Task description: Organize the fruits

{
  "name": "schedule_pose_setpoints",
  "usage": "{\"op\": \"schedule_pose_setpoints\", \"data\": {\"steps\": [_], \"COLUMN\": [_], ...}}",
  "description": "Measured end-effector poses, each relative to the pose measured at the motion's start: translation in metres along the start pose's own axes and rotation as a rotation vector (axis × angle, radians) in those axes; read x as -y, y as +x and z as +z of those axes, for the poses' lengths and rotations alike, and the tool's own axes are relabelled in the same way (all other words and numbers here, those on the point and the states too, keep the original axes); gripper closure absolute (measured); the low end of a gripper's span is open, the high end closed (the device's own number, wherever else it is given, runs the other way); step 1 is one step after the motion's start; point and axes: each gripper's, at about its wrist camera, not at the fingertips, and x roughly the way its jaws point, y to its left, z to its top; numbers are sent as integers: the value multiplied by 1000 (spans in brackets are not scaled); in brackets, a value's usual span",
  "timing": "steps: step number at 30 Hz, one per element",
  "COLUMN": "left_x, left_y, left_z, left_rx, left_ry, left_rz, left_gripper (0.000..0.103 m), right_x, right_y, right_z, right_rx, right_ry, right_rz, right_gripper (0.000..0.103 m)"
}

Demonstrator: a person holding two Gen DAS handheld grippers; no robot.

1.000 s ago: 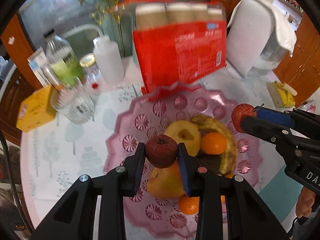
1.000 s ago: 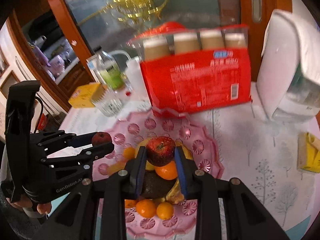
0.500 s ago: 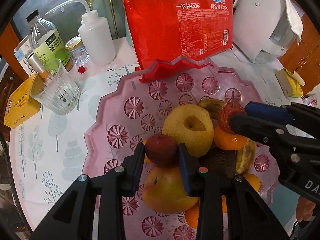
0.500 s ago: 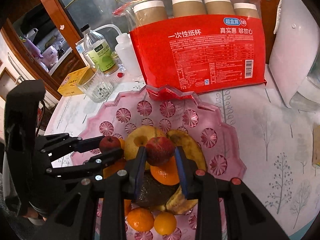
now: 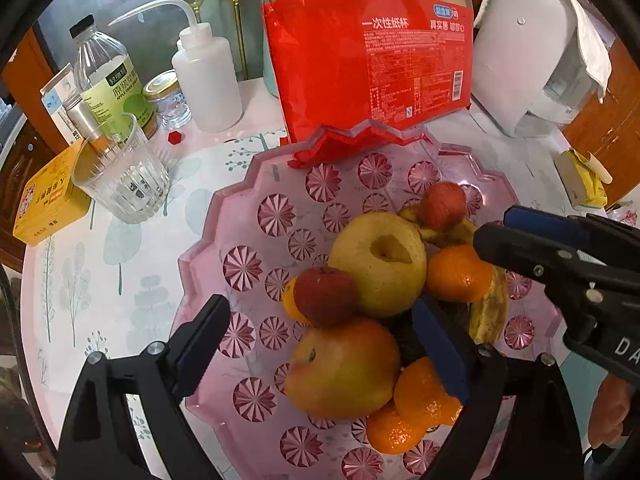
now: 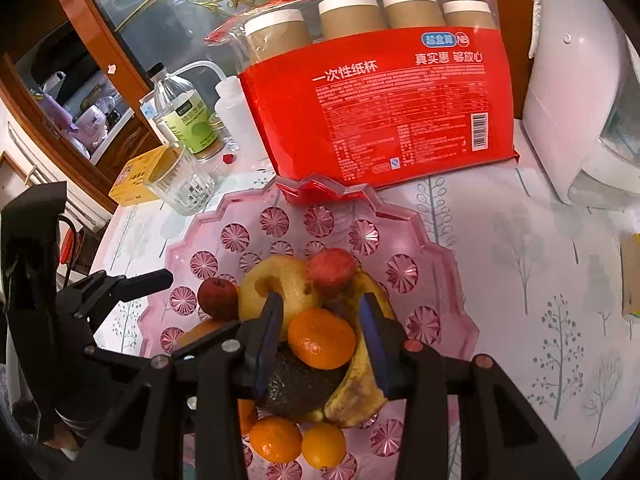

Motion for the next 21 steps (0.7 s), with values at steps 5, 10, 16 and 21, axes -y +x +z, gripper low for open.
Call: {"op": "schedule_pose_setpoints", "data": {"steps": [5, 10, 16, 21], "left_x": [3, 2, -1, -1], "left_y": [-8, -22, -45, -72], "left_z": [-4, -7, -14, -23], "left_rx": [13, 29, 46, 77], "left_ry": [-3, -14, -47, -53], "left_rz": [-4, -10, -31, -32], "left_gripper": [1, 1, 1, 1], "right_x": [3, 5, 0, -10], "right_y": [-7, -18, -37, -62], "right_z": [-2, -7, -14, -22], "right_rx": [4, 8, 18, 57], "right_ry": [21, 39, 42, 31], "right_rz": [-18, -39, -81, -119], "right_gripper": [63, 63, 55, 43]}}
